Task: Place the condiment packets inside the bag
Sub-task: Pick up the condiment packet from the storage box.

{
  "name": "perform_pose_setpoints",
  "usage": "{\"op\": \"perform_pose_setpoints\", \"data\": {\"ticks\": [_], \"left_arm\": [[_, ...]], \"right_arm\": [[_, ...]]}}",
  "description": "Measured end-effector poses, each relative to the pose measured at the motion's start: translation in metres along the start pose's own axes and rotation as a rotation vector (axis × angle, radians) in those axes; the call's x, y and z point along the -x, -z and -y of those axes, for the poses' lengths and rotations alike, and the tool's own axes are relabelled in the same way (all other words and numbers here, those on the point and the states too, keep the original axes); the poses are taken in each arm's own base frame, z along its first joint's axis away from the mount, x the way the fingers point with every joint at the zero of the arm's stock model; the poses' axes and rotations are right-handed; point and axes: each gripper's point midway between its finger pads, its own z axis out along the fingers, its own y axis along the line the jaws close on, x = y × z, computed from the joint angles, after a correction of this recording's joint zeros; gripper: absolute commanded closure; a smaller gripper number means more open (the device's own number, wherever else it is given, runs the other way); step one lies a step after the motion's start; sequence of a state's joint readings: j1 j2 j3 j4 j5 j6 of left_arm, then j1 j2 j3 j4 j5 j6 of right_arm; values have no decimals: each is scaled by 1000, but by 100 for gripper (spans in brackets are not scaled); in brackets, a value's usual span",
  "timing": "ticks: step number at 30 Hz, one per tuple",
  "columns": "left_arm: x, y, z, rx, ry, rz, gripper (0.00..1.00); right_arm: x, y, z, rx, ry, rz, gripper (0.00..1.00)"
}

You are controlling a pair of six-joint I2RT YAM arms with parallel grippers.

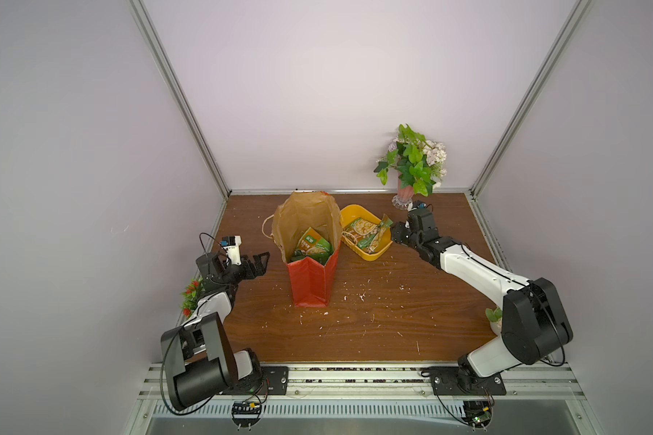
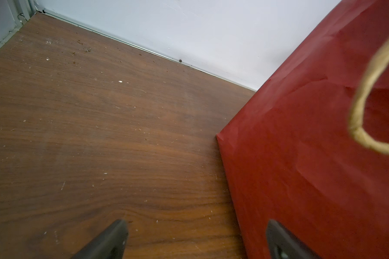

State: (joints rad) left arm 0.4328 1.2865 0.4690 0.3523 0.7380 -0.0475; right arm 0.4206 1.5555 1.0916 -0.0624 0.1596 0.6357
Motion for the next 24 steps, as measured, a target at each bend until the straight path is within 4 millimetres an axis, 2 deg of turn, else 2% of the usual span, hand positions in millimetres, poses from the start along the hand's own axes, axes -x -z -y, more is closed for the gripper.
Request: {"op": "perform_pose_setpoints", "data": {"ticks": [3, 5, 8, 10, 12, 17, 21, 22, 24], "left_arm": [[0, 0, 0, 0, 0, 0, 1], [0, 0, 0, 0, 0, 0, 1], [0, 0, 0, 0, 0, 0, 1], [0, 0, 0, 0, 0, 0, 1], [0, 0, 0, 0, 0, 0, 1], [0, 0, 0, 0, 0, 0, 1], [0, 0, 0, 0, 0, 0, 1], [0, 0, 0, 0, 0, 0, 1], [0, 0, 0, 0, 0, 0, 1]], "right_arm": [[0, 2, -9, 14, 5, 4, 23], [-1, 2, -12, 20, 6, 2, 18], [-5, 1, -18, 32, 15, -2, 17], [-10, -4, -22, 32, 22, -13, 20], [-14, -14, -26, 29, 29, -29, 28], [-24, -40, -28, -1, 29, -66, 69], [-25, -44, -24, -26, 22, -69, 96], [-23, -42, -23, -29, 19, -63, 100], [-18, -38, -24, -29, 18, -48, 100]]}}
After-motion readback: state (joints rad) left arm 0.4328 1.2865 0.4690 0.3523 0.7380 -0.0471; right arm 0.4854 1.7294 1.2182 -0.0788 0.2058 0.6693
